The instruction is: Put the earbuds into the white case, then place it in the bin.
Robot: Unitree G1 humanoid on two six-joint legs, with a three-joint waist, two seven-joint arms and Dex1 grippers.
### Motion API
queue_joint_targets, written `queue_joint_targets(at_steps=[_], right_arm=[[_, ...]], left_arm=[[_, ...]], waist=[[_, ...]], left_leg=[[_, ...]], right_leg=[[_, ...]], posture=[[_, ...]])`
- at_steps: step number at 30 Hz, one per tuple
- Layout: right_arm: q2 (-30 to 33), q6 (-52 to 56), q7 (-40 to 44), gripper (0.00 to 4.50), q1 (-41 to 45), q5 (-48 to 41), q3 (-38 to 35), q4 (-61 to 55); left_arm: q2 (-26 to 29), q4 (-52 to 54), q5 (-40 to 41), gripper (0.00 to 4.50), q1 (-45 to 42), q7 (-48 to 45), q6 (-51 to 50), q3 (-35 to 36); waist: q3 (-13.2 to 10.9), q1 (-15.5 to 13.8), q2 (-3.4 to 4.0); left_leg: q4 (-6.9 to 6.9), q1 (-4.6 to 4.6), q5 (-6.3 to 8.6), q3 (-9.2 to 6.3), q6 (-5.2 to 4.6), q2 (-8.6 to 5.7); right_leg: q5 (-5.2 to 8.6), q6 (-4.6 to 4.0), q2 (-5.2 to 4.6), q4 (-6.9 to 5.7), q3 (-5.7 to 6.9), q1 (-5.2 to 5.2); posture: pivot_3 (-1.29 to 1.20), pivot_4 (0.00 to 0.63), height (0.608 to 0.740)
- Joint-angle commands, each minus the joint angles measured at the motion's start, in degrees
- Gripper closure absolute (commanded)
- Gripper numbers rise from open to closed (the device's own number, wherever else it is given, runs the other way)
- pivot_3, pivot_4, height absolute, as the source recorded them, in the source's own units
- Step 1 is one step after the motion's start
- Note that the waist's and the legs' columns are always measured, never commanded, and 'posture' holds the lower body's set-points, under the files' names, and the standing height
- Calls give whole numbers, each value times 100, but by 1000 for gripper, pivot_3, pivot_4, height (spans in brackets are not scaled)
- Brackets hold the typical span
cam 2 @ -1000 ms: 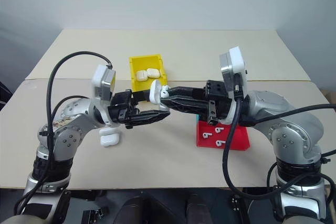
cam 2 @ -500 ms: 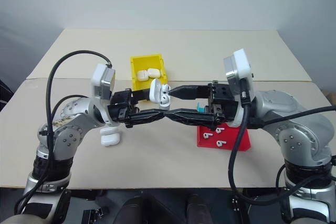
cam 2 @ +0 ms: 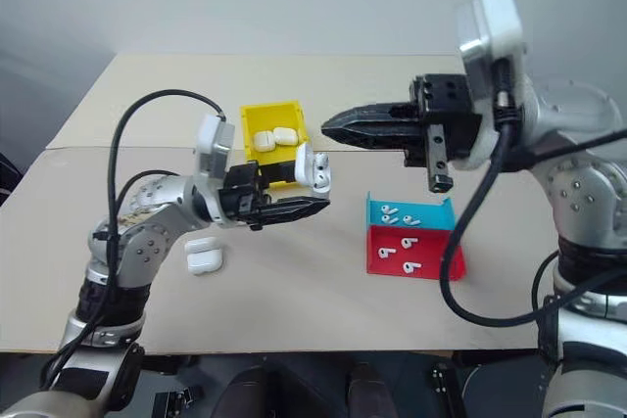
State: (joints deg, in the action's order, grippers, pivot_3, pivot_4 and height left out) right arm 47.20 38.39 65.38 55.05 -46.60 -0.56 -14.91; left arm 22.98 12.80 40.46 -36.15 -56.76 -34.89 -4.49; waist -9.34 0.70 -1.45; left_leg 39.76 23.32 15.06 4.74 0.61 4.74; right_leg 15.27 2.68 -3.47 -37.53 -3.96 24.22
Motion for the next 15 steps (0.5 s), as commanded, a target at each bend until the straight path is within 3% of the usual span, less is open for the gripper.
queue_joint_targets(at_steps=[1,7,15], right_arm=[[-218,-778,406,4480,788,956,595,494],[-640,-1738,1315,4480,1640,1923,1359,1147],[-482,-2970,2408,4480,1300,2547,1550,1313]], left_arm=[[-102,-52,-117,1730,-260,22,86,-130],[-242,-157,-164,1730,-329,-7,156,-135],[-270,19,-175,1730,-150,125,182,-21]], waist=[[0,9,0],[0,-1,1],[0,-69,1]], left_leg=[[0,0,0,0,0,0],[-1,5,0,2,-1,0],[3,9,2,2,-4,1]], right_leg=[[0,0,0,-1,0,0],[0,0,1,-1,0,7],[0,0,-1,1,4,6]], posture=[[0,150,740],[0,150,740],[0,150,740]])
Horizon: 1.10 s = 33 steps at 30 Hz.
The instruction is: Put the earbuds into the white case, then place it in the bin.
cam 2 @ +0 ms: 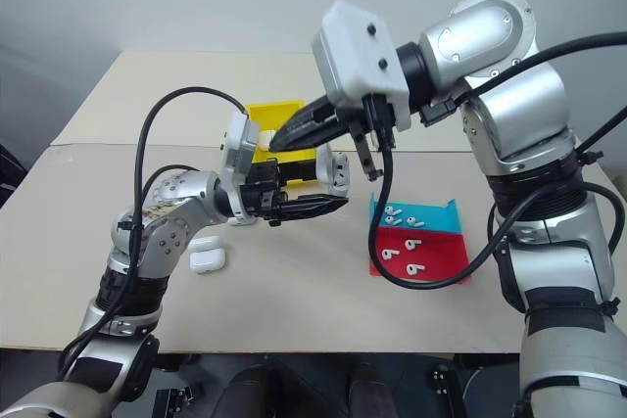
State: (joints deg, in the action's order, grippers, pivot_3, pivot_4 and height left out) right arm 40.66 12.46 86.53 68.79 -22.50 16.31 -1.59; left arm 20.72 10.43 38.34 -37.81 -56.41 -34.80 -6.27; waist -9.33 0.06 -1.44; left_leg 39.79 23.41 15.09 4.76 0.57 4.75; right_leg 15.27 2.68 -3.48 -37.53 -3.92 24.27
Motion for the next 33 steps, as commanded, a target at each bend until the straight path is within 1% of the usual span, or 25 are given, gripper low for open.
queue_joint_targets(at_steps=[1,5,12,15,17,19,21,25,29,33], right_arm=[[191,-407,338,4480,-103,148,-172,-5],[445,-347,391,4480,-258,61,-409,-77],[765,80,86,4480,-698,-68,-749,-350],[759,320,-251,4480,-935,-149,-963,-524],[693,751,-693,4480,-1061,-392,-1271,-610],[640,1421,-1214,4480,-1134,-795,-1667,-728],[612,2104,-1710,4480,-1274,-1231,-2076,-855],[787,3385,-2435,4480,-1872,-2060,-2757,-1323],[954,4329,-3312,4480,-2326,-2307,-2890,-1947],[742,4700,-4317,4480,-2538,-2155,-2798,-2418]], left_arm=[[-45,269,46,1730,15,105,167,166],[-13,354,81,1730,70,173,144,212],[22,501,135,1730,176,268,84,296],[11,498,132,1730,170,344,87,333],[-35,478,103,1730,153,535,93,399],[-100,455,22,1730,145,790,138,488],[-191,416,-78,1730,96,1175,165,629],[-474,340,-342,1730,-83,2368,161,1044],[-723,6,-907,1730,-315,3562,171,1290],[-968,-580,-1533,1730,-563,4380,182,1181]], waist=[[0,-5,0],[0,-11,0],[0,-19,0],[0,-20,0],[0,-22,0],[0,-21,0],[0,-35,0],[0,-90,-1],[0,-83,-1],[0,-54,-2]], left_leg=[[0,0,0,0,0,0],[0,-2,0,0,0,1],[-1,-4,0,1,0,1],[2,-4,0,1,0,0],[2,-4,0,1,0,0],[1,-5,0,0,0,0],[2,-4,0,0,0,0],[0,-3,0,-2,0,0],[1,-2,0,-2,-1,-3],[0,-6,0,-3,0,-3]], right_leg=[[0,0,0,-1,0,1],[0,0,1,-4,-1,1],[0,0,0,-3,-1,0],[0,0,0,-3,-2,-1],[0,0,0,-5,-2,-1],[0,0,0,-6,-2,-1],[0,0,-1,-6,-3,-1],[0,0,-1,-1,-1,-4],[-1,1,-5,-1,-2,-5],[-1,1,-4,-6,-4,-4]], posture=[[0,150,740],[0,150,740],[0,150,740],[0,150,740],[0,150,740],[0,150,740],[0,150,740],[0,150,740],[0,150,740],[0,150,740]])
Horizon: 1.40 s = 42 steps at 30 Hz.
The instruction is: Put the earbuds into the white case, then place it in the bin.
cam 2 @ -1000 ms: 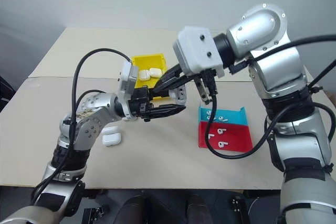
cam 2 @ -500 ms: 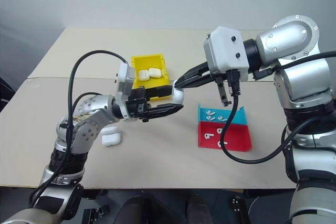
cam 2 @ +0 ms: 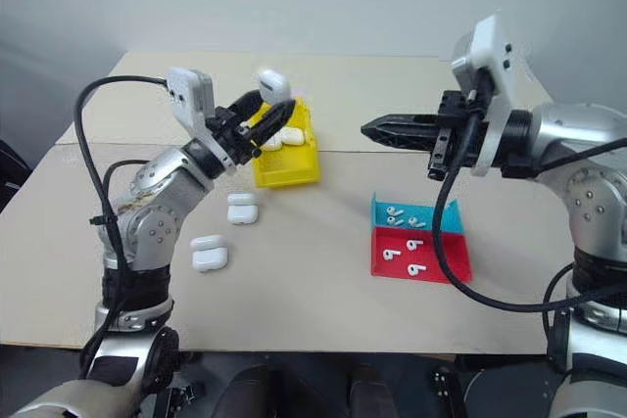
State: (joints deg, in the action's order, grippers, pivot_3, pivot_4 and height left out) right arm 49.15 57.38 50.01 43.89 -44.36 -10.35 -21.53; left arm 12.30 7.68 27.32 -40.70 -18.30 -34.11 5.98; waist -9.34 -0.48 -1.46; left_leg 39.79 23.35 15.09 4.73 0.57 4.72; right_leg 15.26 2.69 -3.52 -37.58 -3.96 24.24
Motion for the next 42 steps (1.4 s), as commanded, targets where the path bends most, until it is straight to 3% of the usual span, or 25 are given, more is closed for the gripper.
queue_joint_targets(at_steps=[1,5,11,16,18,24,28,34,42], right_arm=[[-177,269,-853,4480,-74,31,-112,-499],[-373,648,-1376,4480,-89,-151,-59,-767],[-423,881,-1718,4480,-147,-314,-69,-992],[-438,948,-1901,4500,-134,-459,-140,-1053],[-425,947,-1952,4500,-148,-519,-159,-1071],[-467,715,-1956,4500,-326,-601,-268,-1085],[-512,69,-1756,4500,-734,-320,-184,-1161],[-571,-1593,-1172,4500,-1685,810,353,-775],[-362,-2629,34,4500,-2393,1063,371,-423]], left_arm=[[-153,-533,-694,1730,-354,705,230,-188],[-371,-1627,-1396,1730,-812,1226,557,-442],[-634,-2903,-1688,1730,-1285,1388,1028,-361],[-668,-3465,-1690,156,-1548,1164,1255,-302],[-624,-3455,-1727,9,-1576,1142,1281,-303],[-190,-2236,-1550,9,-1144,545,1067,-293],[297,-1354,-955,9,-739,-275,614,-89],[1916,388,415,9,546,-2100,-240,495],[3143,2495,1537,9,2706,-2836,-805,1519]], waist=[[0,-7,0],[0,-30,-1],[0,-25,-1],[0,-18,0],[0,-17,0],[0,0,0],[0,-1,0],[1,87,1],[1,84,1]], left_leg=[[0,0,0,0,0,0],[0,7,-1,0,1,-3],[-6,23,3,-1,-5,-3],[-6,34,6,-1,-9,-3],[-5,35,5,-2,-9,-3],[-7,35,5,-2,-8,-2],[-5,34,-1,-1,2,0],[-7,25,-1,0,2,2],[-5,12,3,0,-3,5]], right_leg=[[0,0,0,0,0,-1],[-1,2,-1,5,0,1],[-2,4,0,31,6,7],[-4,8,0,41,8,11],[-5,8,0,41,8,11],[-5,9,0,40,8,11],[-5,9,0,37,8,11],[-6,11,0,36,7,6],[-7,12,0,37,8,-6]], posture=[[0,150,740],[0,150,740],[0,150,740],[0,150,740],[0,150,740],[0,150,740],[0,150,740],[0,150,740],[0,150,740]])
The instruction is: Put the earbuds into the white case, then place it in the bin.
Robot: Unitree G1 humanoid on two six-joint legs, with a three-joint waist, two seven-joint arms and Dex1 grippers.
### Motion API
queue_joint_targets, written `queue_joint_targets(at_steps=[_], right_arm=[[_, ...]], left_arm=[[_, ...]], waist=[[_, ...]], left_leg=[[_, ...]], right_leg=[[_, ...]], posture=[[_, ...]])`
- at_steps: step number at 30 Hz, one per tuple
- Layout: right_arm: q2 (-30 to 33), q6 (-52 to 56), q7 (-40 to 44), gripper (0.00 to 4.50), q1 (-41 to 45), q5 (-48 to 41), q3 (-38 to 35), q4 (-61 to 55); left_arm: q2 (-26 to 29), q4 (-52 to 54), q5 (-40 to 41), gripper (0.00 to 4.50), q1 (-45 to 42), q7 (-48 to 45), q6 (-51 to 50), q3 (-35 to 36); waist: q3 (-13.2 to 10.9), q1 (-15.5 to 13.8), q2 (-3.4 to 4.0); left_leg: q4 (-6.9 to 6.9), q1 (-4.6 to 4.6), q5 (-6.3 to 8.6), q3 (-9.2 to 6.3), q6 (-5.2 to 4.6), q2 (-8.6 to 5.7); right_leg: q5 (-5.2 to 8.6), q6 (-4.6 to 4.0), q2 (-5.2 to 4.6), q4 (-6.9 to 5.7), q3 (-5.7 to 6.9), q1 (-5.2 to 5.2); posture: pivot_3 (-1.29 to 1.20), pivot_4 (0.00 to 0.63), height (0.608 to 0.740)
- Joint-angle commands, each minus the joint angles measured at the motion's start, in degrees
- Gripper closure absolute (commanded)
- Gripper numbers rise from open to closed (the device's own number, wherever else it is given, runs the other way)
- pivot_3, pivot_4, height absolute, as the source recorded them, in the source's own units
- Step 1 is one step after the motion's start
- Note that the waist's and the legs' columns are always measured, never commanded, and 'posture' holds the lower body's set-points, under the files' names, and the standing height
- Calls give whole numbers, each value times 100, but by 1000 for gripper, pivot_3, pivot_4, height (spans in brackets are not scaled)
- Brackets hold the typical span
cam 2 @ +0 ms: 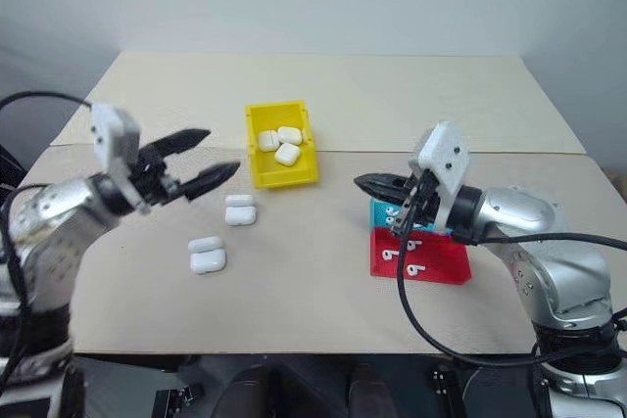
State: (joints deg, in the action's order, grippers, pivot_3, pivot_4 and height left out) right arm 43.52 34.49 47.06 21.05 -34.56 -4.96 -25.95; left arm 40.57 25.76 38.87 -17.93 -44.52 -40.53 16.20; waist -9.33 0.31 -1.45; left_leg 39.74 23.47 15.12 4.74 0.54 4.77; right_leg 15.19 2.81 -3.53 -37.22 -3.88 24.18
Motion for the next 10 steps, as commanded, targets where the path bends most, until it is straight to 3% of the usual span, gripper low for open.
queue_joint_targets(at_steps=[1,10], right_arm=[[267,-376,440,4500,-177,78,-225,59],[700,-306,1019,4500,-485,-218,-680,98]], left_arm=[[415,879,446,9,711,-244,-182,639],[769,1500,1015,9,1670,-173,-255,1299]], waist=[[0,7,0],[0,-31,0]], left_leg=[[0,-2,0,1,0,0],[0,-23,0,3,0,0]], right_leg=[[0,0,0,-1,-1,-1],[-5,-8,0,-11,-2,-12]], posture=[[0,150,740],[0,150,740]])
